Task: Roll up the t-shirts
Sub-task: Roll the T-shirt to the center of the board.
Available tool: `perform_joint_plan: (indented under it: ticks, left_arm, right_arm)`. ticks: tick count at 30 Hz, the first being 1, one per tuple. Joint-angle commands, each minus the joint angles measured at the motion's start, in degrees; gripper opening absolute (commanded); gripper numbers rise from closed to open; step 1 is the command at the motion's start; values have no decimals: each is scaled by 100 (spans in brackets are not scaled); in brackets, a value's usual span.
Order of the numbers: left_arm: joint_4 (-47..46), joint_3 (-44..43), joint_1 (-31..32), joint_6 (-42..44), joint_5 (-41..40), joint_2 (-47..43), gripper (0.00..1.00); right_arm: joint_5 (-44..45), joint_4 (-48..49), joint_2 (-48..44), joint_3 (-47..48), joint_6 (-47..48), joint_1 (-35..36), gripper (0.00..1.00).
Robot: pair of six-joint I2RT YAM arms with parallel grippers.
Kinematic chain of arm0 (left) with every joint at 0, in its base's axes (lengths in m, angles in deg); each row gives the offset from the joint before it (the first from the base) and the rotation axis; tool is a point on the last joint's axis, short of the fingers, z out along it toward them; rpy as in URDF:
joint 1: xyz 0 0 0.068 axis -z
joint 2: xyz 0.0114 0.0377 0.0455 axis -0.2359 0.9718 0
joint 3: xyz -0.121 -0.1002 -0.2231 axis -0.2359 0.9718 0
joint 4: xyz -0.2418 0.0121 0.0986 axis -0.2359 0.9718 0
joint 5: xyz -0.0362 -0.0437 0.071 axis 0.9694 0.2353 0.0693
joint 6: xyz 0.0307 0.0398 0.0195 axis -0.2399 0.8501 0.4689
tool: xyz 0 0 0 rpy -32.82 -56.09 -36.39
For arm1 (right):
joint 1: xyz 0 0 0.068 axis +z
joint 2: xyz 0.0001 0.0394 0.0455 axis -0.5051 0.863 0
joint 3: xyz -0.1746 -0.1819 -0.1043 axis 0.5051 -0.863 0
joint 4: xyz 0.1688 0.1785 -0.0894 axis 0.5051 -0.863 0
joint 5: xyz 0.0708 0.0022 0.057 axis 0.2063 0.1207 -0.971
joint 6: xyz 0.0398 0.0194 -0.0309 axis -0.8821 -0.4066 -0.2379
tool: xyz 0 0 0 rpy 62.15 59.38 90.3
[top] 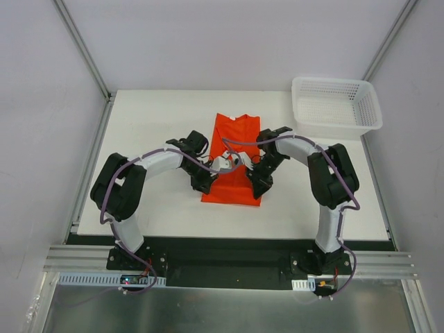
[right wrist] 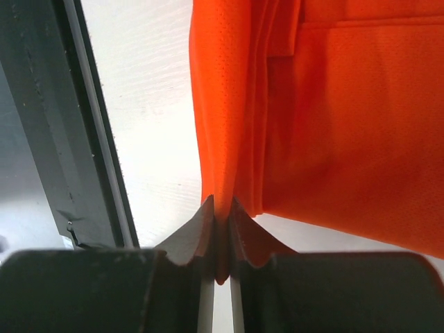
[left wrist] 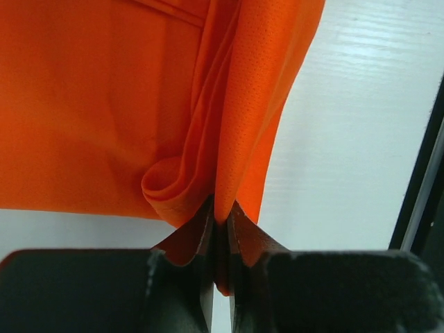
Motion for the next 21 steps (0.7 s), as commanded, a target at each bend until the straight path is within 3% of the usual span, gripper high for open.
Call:
perform_joint_plan:
  ticks: [1,8,13,17,21]
  left_arm:
    - [246,-392,-305,-24,-37,271,15]
    - [88,-577,-560,-392,-177,430,36]
    - [-44,-437,-788,-971,-449,88,44]
    - [-167,89,-868,-1246,-670,-858,47]
    - [-859,1284,-570,-432,-976,-2037,59]
  right_arm:
    - [-16,-720,461,445,185,-50,12]
    - [-16,-940,1112,1157,-350,-103,11]
    - [142,-1080,1490,1527,-728,-164,10]
    - [116,-1282,1877,1975,-1071,-340,10]
    - [107,-1405,2079,2169,-1142,-367,10]
